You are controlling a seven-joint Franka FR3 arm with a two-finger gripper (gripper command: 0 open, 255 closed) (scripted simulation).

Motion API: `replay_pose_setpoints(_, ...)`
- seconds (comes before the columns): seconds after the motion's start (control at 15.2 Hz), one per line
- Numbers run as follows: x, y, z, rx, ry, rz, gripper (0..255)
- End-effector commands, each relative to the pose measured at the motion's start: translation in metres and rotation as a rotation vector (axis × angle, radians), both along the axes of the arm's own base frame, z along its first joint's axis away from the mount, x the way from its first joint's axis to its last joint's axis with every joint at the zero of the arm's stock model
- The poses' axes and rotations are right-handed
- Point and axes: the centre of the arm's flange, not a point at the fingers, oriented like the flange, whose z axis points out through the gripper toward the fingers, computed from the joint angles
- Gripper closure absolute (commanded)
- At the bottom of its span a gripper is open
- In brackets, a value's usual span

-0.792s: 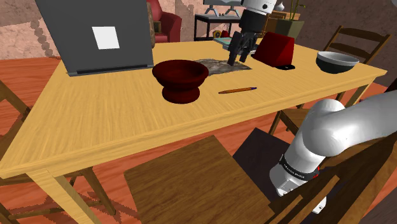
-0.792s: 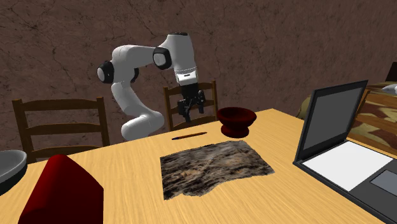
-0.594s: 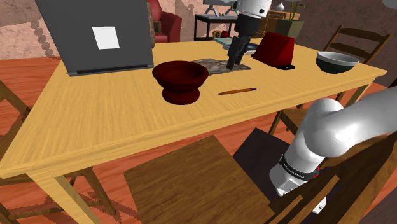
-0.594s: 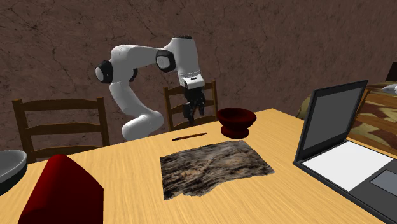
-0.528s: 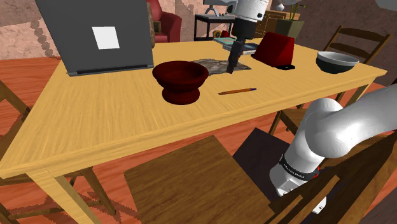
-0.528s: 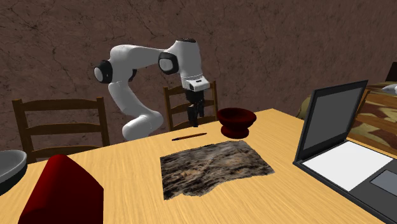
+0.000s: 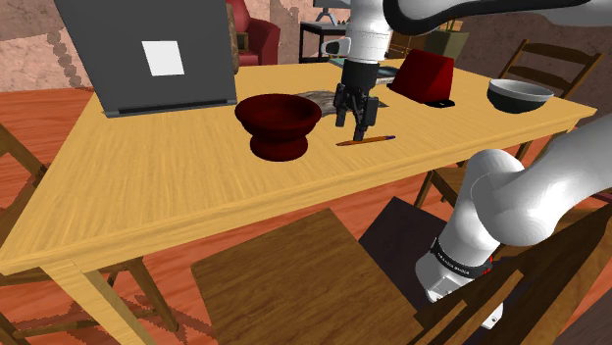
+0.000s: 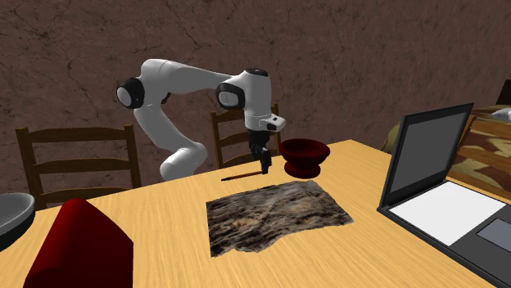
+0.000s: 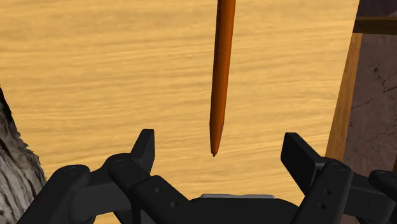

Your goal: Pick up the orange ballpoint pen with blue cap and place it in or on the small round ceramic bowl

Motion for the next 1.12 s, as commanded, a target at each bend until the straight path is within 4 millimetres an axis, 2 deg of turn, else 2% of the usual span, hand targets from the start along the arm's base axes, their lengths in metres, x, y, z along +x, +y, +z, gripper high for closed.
replay_pose_setpoints(0.0,-0.0019,0.0011,-0.0089,0.0,0.0,0.006,0)
replay_pose_setpoints(0.13,-0.0022,0.002,-0.0171,0.0,0.0,0.006,0)
replay_pose_setpoints(0.59,-0.0021,0.002,-0.0171,0.0,0.0,0.006,0)
replay_pose_setpoints(0.66,-0.0021,0.002,-0.0171,0.0,0.0,0.006,255)
replay_pose_setpoints(1.06,-0.0017,0.0024,-0.0161,0.0,0.0,0.006,255)
